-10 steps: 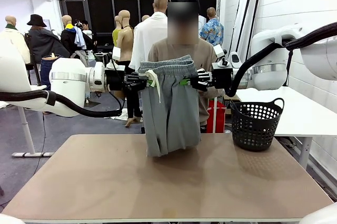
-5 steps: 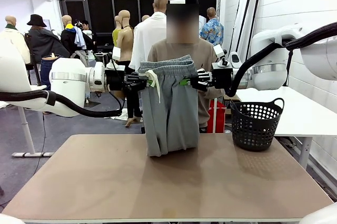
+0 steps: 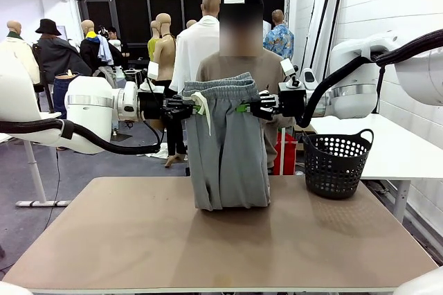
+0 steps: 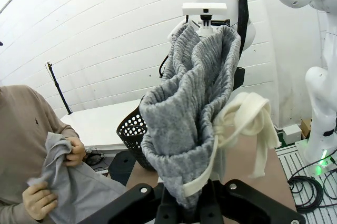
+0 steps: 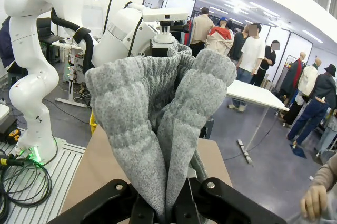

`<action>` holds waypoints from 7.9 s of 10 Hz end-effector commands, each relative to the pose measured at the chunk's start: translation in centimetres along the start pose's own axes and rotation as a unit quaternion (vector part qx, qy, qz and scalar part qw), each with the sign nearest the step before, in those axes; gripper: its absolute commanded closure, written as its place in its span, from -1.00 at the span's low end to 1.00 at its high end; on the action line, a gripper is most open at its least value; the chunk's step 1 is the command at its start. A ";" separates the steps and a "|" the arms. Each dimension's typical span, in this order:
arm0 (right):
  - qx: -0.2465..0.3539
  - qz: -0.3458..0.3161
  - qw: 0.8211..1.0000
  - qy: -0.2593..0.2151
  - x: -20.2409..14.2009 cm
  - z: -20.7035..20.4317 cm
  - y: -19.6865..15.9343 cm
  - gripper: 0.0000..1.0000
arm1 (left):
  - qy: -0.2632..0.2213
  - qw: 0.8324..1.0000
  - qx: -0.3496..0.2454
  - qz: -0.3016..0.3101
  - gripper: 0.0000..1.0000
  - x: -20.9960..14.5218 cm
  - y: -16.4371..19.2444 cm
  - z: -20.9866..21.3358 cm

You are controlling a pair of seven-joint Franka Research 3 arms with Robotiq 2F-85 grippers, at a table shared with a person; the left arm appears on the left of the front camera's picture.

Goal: Fold the training pants.
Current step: Release the ends of the Training pants and then grab the overlapped ends.

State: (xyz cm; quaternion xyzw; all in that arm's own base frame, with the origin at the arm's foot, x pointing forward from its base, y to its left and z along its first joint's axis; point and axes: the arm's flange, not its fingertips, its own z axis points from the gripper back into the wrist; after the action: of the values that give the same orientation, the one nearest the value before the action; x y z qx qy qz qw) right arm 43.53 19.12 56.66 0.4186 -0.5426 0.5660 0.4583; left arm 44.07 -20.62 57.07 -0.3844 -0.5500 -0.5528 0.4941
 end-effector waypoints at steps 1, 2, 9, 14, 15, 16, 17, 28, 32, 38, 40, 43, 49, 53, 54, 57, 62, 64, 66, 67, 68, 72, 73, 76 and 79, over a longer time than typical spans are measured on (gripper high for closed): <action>0.000 0.001 1.000 -0.003 0.3 0.0 0.0 1.00 | -0.006 1.000 0.003 0.003 1.00 0.1 -0.2 0.0; 0.000 0.001 1.000 -0.003 0.3 0.0 0.0 1.00 | -0.006 1.000 0.003 0.003 1.00 0.1 -0.2 0.0; 0.000 0.001 1.000 -0.003 0.3 0.0 0.0 1.00 | -0.006 1.000 0.003 0.003 1.00 0.1 -0.2 0.0; 0.000 0.001 1.000 -0.003 0.3 0.0 0.0 1.00 | -0.006 1.000 0.003 0.003 1.00 0.1 -0.2 0.0; 0.000 0.001 1.000 -0.003 0.3 0.0 0.0 1.00 | -0.006 1.000 0.003 0.003 1.00 0.1 -0.2 0.0; 0.000 0.001 1.000 -0.003 0.3 0.0 0.0 1.00 | -0.006 1.000 0.003 0.003 1.00 0.1 -0.2 0.0; 0.000 0.001 1.000 -0.003 0.3 0.0 0.0 1.00 | -0.006 1.000 0.003 0.003 1.00 0.1 -0.2 0.0; 0.000 0.001 1.000 -0.003 0.3 0.0 0.0 1.00 | -0.006 1.000 0.003 0.003 1.00 0.1 -0.2 0.0; 0.000 0.001 1.000 -0.003 0.3 0.0 0.0 1.00 | -0.006 1.000 0.003 0.003 1.00 0.1 -0.2 0.0; 0.000 0.001 1.000 -0.003 0.3 0.0 0.0 1.00 | -0.006 1.000 0.003 0.003 1.00 0.1 -0.2 0.0; 0.000 0.001 1.000 -0.003 0.3 0.0 0.0 1.00 | -0.006 1.000 0.003 0.003 1.00 0.1 -0.2 0.0; 0.000 0.001 1.000 -0.003 0.3 0.0 0.0 1.00 | -0.006 1.000 0.003 0.003 1.00 0.1 -0.2 0.0; 0.000 0.001 1.000 -0.003 0.3 0.0 0.0 1.00 | -0.006 1.000 0.003 0.003 1.00 0.1 -0.2 0.0; 0.000 0.001 1.000 -0.003 0.3 0.0 0.0 1.00 | -0.006 1.000 0.003 0.003 1.00 0.1 -0.2 0.0; 0.000 0.001 1.000 -0.003 0.3 0.0 0.0 1.00 | -0.006 1.000 0.003 0.003 1.00 0.1 -0.2 0.0; 0.000 0.001 1.000 -0.003 0.3 0.0 0.0 1.00 | -0.006 1.000 0.003 0.003 1.00 0.1 -0.2 0.0; 0.000 0.001 1.000 -0.003 0.3 0.0 0.0 1.00 | -0.006 1.000 0.003 0.003 1.00 0.1 -0.2 0.0; 0.000 0.001 1.000 -0.003 0.3 0.0 0.0 1.00 | -0.006 1.000 0.003 0.003 1.00 0.1 -0.2 0.0; 0.000 0.001 1.000 -0.003 0.3 0.0 0.0 1.00 | -0.001 1.000 0.000 -0.001 1.00 0.1 0.0 0.1; -0.001 0.000 1.000 0.000 0.0 0.1 0.0 1.00 | 0.002 1.000 0.000 0.003 1.00 0.0 -0.1 0.2; -0.001 -0.010 1.000 0.001 0.1 0.1 0.0 0.69 | 0.001 1.000 -0.002 0.005 0.72 -0.1 -0.2 0.3; -0.009 -0.045 0.999 0.003 0.4 0.5 0.1 -0.87 | 0.003 1.000 0.003 0.009 -0.86 -0.2 -0.4 1.0; -0.010 -0.045 0.999 0.003 0.4 0.6 0.1 -1.00 | 0.004 1.000 0.004 0.008 -1.00 -0.1 -0.5 1.2; -0.018 -0.047 0.999 0.009 0.6 1.0 0.4 -1.00 | 0.008 1.000 0.019 0.016 -1.00 -0.2 -1.1 2.0; -0.029 -0.049 0.998 0.017 0.7 2.0 0.7 -1.00 | 0.013 0.999 0.039 0.019 -1.00 -0.1 -1.9 3.3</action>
State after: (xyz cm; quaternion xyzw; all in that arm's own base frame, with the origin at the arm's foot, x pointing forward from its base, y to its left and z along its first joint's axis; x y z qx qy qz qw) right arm 43.38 17.66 57.41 0.4259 -0.5369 0.5386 0.4901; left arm 42.67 -18.02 56.63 -0.3691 -0.5570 -0.5389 0.5130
